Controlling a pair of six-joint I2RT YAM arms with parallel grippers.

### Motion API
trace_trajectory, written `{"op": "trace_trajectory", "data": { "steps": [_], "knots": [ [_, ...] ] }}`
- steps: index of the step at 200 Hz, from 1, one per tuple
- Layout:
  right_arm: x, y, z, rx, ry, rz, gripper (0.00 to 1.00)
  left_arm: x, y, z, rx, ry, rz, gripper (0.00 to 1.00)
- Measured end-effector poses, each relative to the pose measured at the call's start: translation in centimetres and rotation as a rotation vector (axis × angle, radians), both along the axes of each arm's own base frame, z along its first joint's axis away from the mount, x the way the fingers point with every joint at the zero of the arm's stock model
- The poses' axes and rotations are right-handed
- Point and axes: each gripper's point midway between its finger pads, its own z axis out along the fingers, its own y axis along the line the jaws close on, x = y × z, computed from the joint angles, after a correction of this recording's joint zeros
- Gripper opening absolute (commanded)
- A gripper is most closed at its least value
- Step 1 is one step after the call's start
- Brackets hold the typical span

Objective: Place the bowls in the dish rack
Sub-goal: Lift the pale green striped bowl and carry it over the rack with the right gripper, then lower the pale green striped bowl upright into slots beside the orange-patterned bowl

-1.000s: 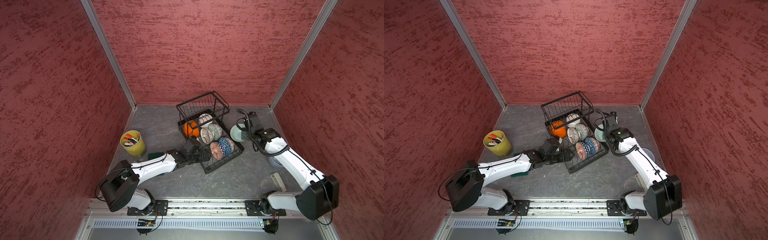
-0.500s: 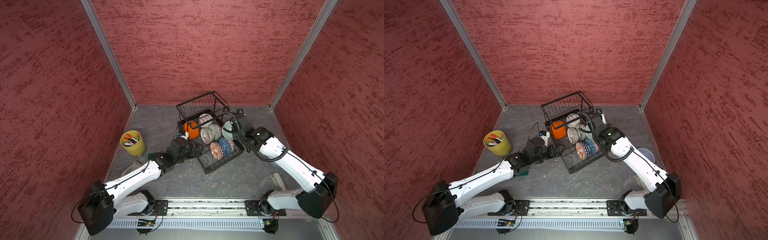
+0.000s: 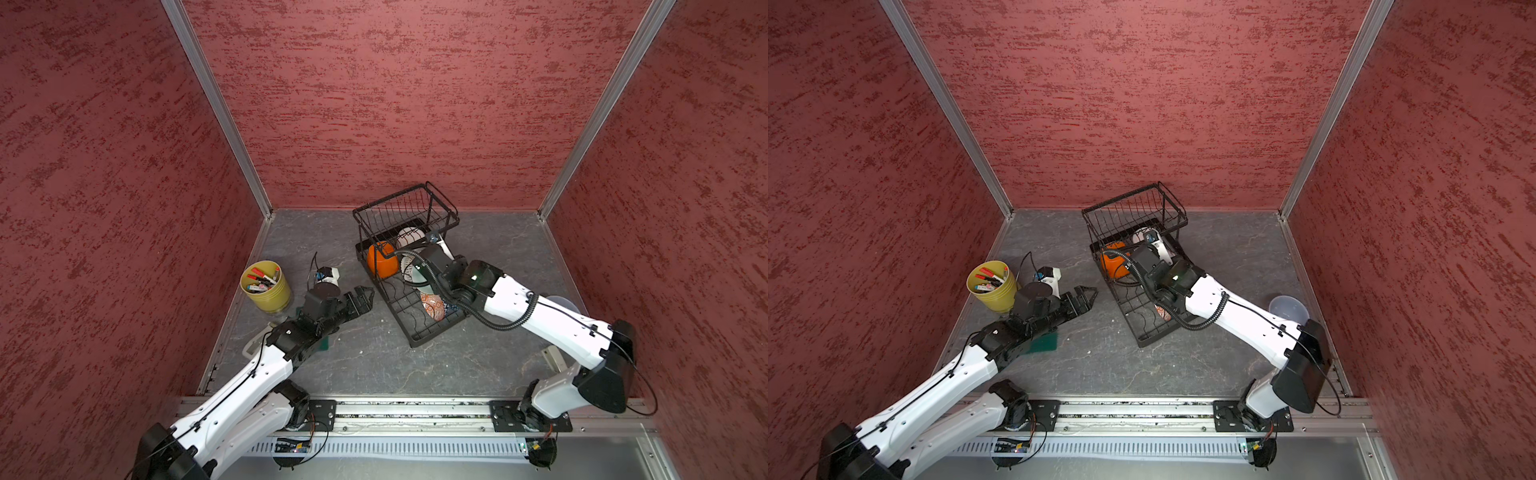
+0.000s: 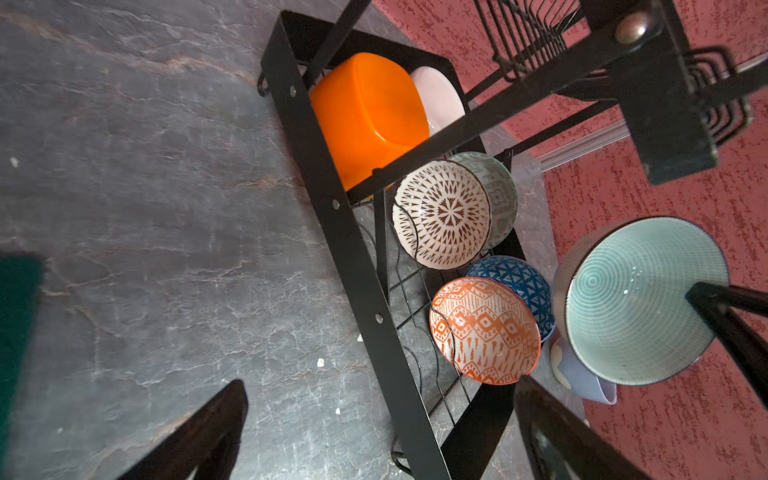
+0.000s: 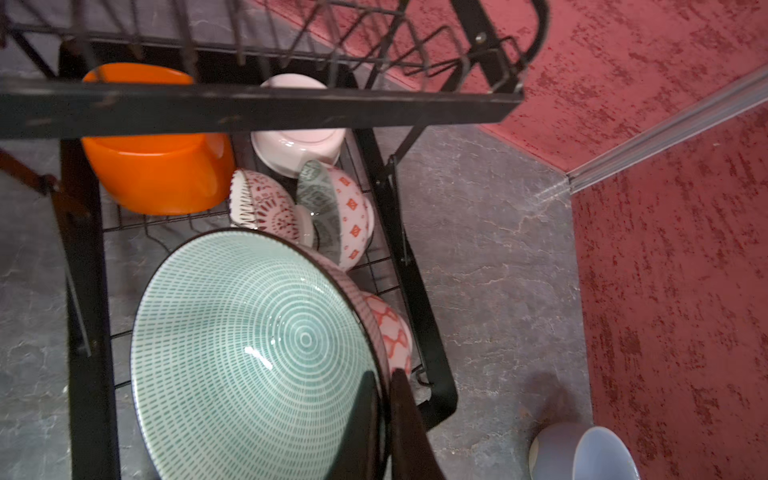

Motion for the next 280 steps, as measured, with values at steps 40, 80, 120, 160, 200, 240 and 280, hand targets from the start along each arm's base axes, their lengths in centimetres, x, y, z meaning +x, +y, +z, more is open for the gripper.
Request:
{"op": "trace_trajectory", "data": {
  "steps": [40, 80, 120, 160, 200, 240, 280],
  "knots": [
    [-1.9, 2.4, -2.3, -0.087, 0.020, 0.043, 0.00, 0.0, 1.2, -0.2, 0.002, 0.005, 0.035, 1.00],
    [-2.8, 3.0, -4.2, -0.179, 0.022, 0.039, 0.00, 0.2, 1.8, -0.4, 0.002, 0.015, 0.053, 1.00],
    [-2.8, 1.8, -6.0, -0.271, 0.007, 0.018, 0.00, 0.3, 1.9, -0.5, 0.001, 0.016, 0.057, 0.99],
    [-3.0, 1.1, -7.7, -0.359, -0.006, 0.038, 0.00, 0.3, 2.0, -0.5, 0.001, 0.017, 0.060, 1.00],
    [-2.8, 1.9, -8.8, -0.407, -0.023, 0.062, 0.00, 0.2, 2.0, -0.5, 0.001, 0.018, 0.060, 1.00],
    [-2.6, 2.3, -10.1, -0.461, -0.028, 0.068, 0.00, 0.2, 2.3, -0.8, 0.002, 0.020, 0.065, 0.99],
    [-2.4, 2.1, -10.9, -0.515, -0.048, 0.054, 0.00, 0.1, 2.5, -0.9, 0.001, 0.019, 0.072, 1.00]
  ]
}}
